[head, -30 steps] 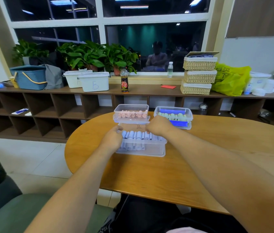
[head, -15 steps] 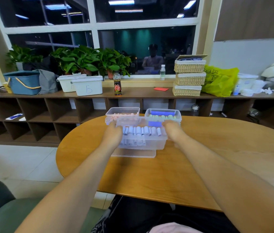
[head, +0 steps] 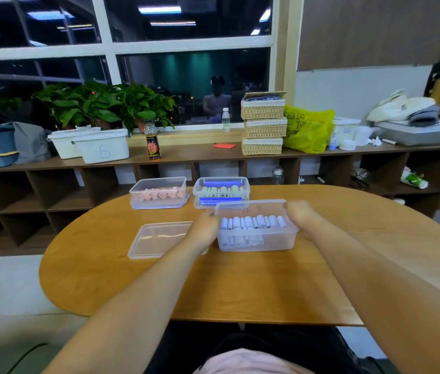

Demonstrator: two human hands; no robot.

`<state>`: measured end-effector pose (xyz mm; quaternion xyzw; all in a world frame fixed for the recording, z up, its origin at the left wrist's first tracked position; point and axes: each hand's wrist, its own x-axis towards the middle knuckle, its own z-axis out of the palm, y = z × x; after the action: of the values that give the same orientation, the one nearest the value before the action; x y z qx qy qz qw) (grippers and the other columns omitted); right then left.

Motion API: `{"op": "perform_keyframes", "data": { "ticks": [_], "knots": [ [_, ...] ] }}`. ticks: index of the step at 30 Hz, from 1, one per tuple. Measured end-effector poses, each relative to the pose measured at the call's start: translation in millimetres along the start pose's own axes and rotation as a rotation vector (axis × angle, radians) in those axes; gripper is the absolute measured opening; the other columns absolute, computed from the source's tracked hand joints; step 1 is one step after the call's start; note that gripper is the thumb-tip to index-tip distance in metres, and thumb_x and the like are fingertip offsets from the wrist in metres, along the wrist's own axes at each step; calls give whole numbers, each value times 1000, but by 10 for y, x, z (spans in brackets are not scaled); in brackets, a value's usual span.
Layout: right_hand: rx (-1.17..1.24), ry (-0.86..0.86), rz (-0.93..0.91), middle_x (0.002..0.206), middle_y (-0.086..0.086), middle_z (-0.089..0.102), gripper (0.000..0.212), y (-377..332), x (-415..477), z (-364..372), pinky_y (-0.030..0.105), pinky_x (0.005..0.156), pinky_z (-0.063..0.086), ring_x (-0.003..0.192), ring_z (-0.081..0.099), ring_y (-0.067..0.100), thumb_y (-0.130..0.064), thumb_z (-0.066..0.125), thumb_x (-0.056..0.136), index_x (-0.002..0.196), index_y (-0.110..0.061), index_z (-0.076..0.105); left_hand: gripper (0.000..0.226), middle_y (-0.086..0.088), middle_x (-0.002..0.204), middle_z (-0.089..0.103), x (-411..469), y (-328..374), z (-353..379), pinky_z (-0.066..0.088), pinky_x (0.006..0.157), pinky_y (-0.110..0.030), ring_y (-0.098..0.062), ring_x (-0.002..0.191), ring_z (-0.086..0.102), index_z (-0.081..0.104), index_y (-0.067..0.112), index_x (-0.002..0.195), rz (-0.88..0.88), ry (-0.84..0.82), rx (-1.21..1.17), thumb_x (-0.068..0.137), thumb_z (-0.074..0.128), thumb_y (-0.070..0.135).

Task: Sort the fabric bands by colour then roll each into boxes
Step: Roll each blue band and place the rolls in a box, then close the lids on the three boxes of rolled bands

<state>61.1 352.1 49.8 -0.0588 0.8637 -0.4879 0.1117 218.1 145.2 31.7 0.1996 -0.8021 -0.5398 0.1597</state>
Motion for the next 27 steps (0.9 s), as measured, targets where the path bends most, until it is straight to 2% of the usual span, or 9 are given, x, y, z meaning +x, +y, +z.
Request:
{"op": "perform_keyframes", "data": {
  "ticks": [4, 7, 9, 12, 14, 17, 21, 24, 27],
  "knots": [
    [-122, 20, -74, 122, 15, 65, 37, -125, -140, 36, 37, 86, 47, 101, 58, 34, -17, 46, 105, 135, -3, 61, 38, -1, 140, 64, 60, -138, -526, 44, 98, -33, -25, 129, 59, 61, 20, 144, -53, 126, 287, 107, 50, 22],
    [-174, 72, -201, 136, 13, 65, 53, -340, -266, 157, 45, 98, 56, 116, 64, 36, -21, 46, 93, 143, -16, 59, 30, -6, 125, 68, 143, -487, -1158, 51, 89, -35, -26, 109, 62, 64, 15, 131, -190, 240, 555, 102, 59, 23],
    [-163, 35, -317, 133, 8, 65, 57, -484, -346, 293, 38, 79, 60, 99, 69, 30, -17, 45, 89, 144, -22, 61, 19, -6, 104, 69, 117, -701, -1512, 58, 84, -38, -24, 94, 64, 68, 13, 109, -304, 287, 730, 100, 64, 29],
    [-152, -28, -389, 125, 9, 66, 52, -665, -448, 523, 20, 46, 43, 72, 61, 17, -6, 45, 96, 142, -22, 62, 21, -7, 94, 67, 27, -903, -1773, 58, 75, -36, -23, 86, 65, 65, 14, 92, -436, 295, 816, 102, 64, 33],
    [-154, -53, -393, 122, 10, 68, 49, -729, -481, 676, 19, 42, 40, 68, 58, 14, -5, 45, 98, 139, -23, 64, 20, -8, 92, 68, 21, -998, -1828, 58, 72, -35, -23, 84, 66, 68, 14, 90, -454, 311, 808, 101, 66, 30],
    [-185, -107, -422, 126, 4, 68, 50, -763, -538, 815, 26, 51, 42, 66, 61, 17, -5, 45, 95, 133, -27, 68, 16, -10, 92, 69, 33, -1014, -1850, 53, 66, -34, -23, 80, 64, 68, 11, 90, -459, 329, 773, 101, 64, 22],
    [-192, -151, -437, 131, -7, 61, 45, -730, -552, 851, 23, 53, 40, 60, 55, 10, -6, 44, 96, 125, -28, 71, 15, -12, 95, 65, 61, -873, -1927, 51, 68, -37, -27, 83, 63, 67, 4, 106, -463, 376, 617, 103, 60, 17],
    [-109, -161, -417, 133, -6, 65, 42, -774, -552, 811, 25, 60, 50, 77, 63, 11, -5, 46, 99, 122, -27, 74, 10, -12, 96, 63, 23, -573, -2016, 52, 73, -42, -29, 85, 61, 58, 6, 114, -293, 520, 356, 105, 54, 9],
    [74, -195, -335, 121, 1, 69, 30, -897, -580, 750, 29, 70, 51, 81, 60, 13, -15, 53, 105, 128, -26, 69, 12, -5, 105, 63, -128, -148, -1998, 49, 66, -38, -18, 85, 59, 51, 17, 120, -49, 625, 146, 110, 45, 15]
  ]
}}
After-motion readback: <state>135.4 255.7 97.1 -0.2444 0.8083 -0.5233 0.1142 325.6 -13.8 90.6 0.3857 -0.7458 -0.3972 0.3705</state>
